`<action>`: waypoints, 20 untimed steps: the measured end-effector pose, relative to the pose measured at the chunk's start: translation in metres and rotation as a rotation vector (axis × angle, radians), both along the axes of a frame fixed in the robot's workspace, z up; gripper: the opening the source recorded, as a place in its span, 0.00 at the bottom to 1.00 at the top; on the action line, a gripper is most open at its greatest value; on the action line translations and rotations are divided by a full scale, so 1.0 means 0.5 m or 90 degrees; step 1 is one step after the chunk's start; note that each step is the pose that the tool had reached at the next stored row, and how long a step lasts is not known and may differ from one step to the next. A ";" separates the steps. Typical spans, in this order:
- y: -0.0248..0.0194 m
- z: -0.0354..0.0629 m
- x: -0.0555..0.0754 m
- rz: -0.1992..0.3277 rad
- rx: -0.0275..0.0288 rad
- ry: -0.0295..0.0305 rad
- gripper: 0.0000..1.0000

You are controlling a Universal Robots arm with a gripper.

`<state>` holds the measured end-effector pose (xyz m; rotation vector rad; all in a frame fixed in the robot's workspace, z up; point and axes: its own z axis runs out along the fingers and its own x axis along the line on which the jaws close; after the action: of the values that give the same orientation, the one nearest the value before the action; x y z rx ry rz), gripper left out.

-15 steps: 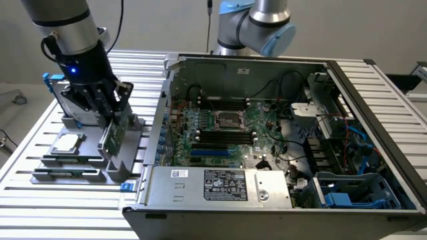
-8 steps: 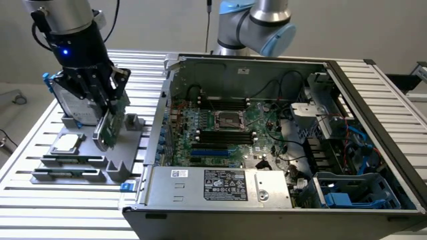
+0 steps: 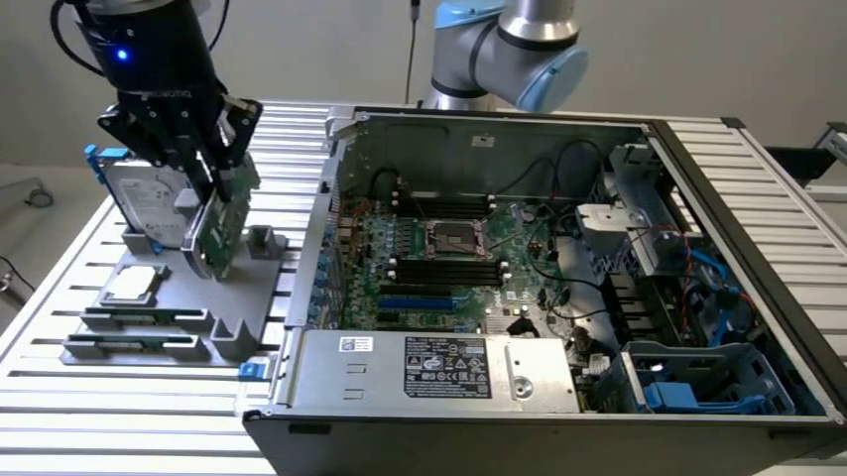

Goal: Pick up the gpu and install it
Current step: 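Pick up the gpu and move the gpu toward the slot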

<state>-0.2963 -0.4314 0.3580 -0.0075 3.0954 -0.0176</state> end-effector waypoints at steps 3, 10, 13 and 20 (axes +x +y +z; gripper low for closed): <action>0.0001 0.027 0.018 0.000 0.0000 0.0008 0.26; 0.0001 0.091 0.081 0.000 0.0001 0.0045 0.26; 0.0001 0.119 0.107 0.000 0.0001 0.0064 0.26; 0.0000 0.156 0.170 0.000 0.0001 0.0132 0.26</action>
<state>-0.2115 -0.4313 0.4362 -0.0077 3.1162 -0.0174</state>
